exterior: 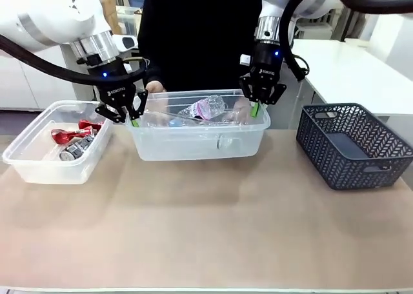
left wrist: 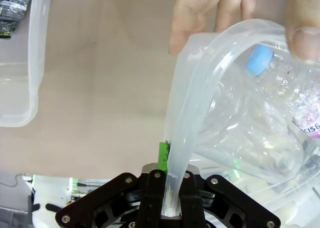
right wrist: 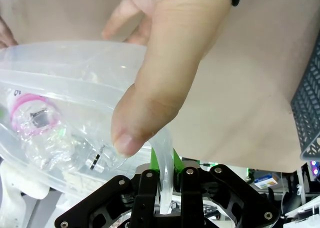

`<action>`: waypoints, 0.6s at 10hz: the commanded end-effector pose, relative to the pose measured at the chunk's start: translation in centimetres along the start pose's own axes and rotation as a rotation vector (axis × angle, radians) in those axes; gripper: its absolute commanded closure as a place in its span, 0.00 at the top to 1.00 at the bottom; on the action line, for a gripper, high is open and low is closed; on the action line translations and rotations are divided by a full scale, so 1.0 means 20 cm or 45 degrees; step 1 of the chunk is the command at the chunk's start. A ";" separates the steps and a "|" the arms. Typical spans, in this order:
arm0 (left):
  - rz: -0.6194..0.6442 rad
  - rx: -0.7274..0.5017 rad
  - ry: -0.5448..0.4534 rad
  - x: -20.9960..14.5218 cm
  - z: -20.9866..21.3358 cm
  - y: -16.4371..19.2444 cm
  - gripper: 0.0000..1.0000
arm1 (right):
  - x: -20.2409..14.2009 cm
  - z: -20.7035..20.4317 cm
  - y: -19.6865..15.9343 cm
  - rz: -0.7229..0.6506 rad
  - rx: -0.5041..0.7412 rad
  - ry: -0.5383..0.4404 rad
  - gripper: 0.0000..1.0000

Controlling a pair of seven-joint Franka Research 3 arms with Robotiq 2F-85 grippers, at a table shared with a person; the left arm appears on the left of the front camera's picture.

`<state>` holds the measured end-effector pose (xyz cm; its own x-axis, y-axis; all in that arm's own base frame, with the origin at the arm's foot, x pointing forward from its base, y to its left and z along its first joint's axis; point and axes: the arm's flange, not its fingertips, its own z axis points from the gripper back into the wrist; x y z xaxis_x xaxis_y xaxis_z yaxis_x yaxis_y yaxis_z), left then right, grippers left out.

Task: Sort the waste into each basket.
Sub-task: Offer the picked Organizing box to the human, then release the Organizing box you were holding.

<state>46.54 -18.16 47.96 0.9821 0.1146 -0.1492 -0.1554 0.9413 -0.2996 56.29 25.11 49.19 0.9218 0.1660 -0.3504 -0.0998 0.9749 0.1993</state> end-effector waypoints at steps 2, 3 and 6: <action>0.006 -0.001 -0.031 -0.03 0.04 0.02 0.03 | -0.02 0.02 0.01 0.007 0.004 -0.010 0.06; 0.006 -0.001 -0.031 -0.03 0.04 0.02 0.03 | -0.02 0.02 0.01 0.007 0.004 -0.010 0.06; 0.006 -0.001 -0.031 -0.03 0.04 0.02 0.03 | -0.02 0.02 0.01 0.007 0.004 -0.010 0.06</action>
<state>46.31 -18.13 48.39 0.9831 0.1128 -0.1440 -0.1521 0.9416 -0.3005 56.32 25.15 49.47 0.9242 0.1655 -0.3443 -0.1006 0.9749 0.1986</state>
